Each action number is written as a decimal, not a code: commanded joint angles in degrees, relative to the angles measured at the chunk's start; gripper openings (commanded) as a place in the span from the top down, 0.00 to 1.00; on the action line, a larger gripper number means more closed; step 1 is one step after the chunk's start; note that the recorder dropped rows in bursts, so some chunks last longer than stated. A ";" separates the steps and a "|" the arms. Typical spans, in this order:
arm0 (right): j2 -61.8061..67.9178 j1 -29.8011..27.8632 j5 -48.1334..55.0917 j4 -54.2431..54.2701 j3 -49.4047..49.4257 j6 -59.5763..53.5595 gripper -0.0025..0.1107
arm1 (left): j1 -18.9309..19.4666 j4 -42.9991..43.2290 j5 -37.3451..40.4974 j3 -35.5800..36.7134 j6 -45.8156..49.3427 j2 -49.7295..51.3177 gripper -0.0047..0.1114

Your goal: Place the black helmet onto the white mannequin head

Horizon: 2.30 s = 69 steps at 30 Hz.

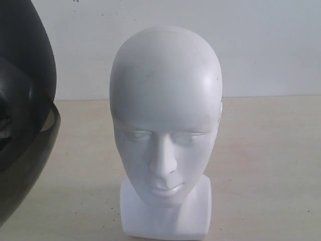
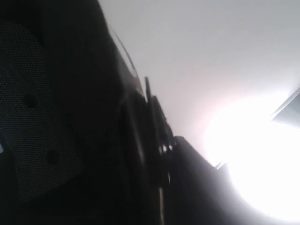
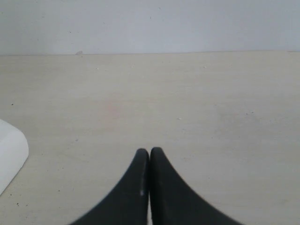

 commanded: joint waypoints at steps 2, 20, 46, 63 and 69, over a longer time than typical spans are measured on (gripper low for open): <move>-0.31 -0.11 -0.44 -0.24 -0.05 -0.07 0.98 | -0.10 -1.39 -2.16 -0.59 6.77 -0.66 0.92; -0.31 -0.11 -0.44 -0.24 -0.05 -0.07 0.98 | -0.10 -1.14 1.42 -0.59 15.38 -0.66 0.92; -0.31 -0.11 -0.44 -0.24 -0.05 -0.07 0.98 | -0.10 67.78 -14.26 -0.59 -68.10 -1.15 0.92; -0.31 -0.11 -0.44 -0.24 -0.05 -0.07 0.98 | -0.10 94.82 -54.68 3.64 -113.21 5.34 0.92; -0.31 -0.11 -0.44 -0.24 -0.05 -0.07 0.98 | -0.10 90.18 -69.60 3.64 -113.30 11.00 0.92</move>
